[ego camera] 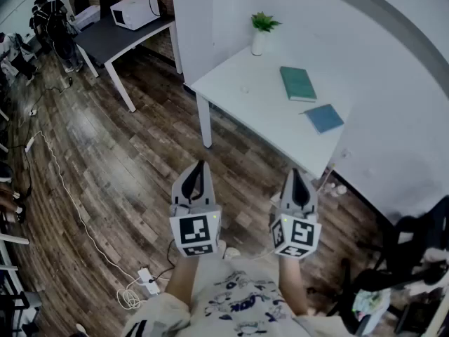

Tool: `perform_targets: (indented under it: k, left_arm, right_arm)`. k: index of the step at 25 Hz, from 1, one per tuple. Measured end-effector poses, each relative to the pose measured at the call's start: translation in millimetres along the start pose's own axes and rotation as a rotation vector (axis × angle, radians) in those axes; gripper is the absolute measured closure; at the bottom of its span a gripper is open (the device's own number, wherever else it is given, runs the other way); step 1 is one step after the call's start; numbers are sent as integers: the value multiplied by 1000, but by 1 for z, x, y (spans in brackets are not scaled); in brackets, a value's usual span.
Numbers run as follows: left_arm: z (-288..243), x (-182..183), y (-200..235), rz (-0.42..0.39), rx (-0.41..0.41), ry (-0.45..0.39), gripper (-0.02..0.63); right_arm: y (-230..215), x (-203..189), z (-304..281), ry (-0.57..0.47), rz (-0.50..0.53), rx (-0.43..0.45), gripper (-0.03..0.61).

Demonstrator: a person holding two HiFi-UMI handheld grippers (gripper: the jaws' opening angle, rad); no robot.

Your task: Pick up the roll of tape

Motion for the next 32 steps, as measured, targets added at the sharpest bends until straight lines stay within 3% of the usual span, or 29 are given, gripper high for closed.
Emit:
perform_targets:
  k: [15,32]
  left_arm:
    - [-4,-7,18,11,10,10,614]
    - [-42,-22,72,24,-13,50,614]
  right_arm:
    - [12,-6,-10,16,12,9,575]
    - [48,-23,-62,65,22,0,575]
Point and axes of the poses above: the fingertips, and each gripper's own axes: z backward along the fingers, y to its left, x out of its top, the point moved 10 cm from there along z, backward along the fingers, and after that the axes turned 14 degrees about -x, right-handed, at the moved point
